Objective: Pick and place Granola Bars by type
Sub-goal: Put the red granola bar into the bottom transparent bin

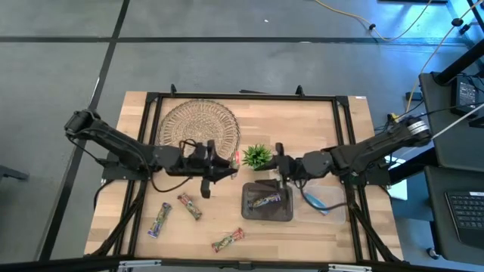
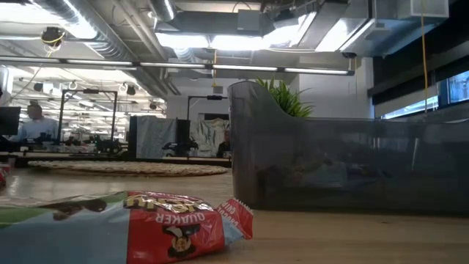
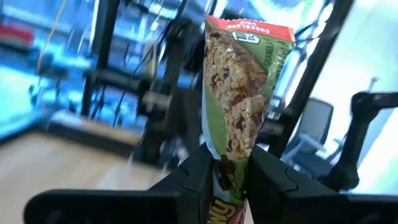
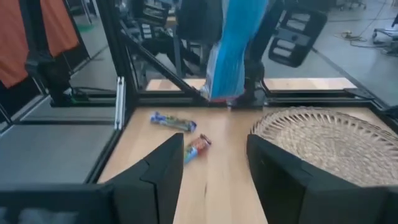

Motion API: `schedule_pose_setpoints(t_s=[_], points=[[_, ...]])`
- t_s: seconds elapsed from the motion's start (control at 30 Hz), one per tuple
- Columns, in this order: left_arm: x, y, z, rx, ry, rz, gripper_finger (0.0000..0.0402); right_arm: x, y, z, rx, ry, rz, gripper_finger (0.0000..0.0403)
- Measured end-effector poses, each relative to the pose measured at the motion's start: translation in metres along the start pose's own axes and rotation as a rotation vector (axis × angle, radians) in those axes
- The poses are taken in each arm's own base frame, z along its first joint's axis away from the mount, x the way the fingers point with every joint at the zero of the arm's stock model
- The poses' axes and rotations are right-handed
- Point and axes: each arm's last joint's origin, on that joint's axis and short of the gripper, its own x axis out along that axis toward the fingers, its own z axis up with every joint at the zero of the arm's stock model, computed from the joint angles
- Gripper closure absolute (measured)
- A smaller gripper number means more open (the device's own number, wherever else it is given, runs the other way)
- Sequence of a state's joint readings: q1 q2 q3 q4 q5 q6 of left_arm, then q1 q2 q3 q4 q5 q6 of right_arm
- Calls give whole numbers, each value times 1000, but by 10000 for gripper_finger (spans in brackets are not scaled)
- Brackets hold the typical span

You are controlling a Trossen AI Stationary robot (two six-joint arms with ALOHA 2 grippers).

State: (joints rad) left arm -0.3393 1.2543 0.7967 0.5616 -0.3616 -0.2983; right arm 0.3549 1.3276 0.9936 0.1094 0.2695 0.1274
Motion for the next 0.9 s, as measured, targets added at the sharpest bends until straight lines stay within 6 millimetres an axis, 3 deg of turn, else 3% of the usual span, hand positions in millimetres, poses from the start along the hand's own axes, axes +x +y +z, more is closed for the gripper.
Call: schedule_pose_setpoints(t_s=[0.43, 0.73, 0.9], points=[[21, -2, -21, 67, -68, -24, 329, 10, 2, -2, 23, -33, 5, 219], [23, -3, -22, 63, -86, -69, 329, 10, 3, 1, 40, -68, 9, 139], [23, -3, -22, 68, -86, -68, 329, 15, 3, 1, 53, -102, -10, 119]])
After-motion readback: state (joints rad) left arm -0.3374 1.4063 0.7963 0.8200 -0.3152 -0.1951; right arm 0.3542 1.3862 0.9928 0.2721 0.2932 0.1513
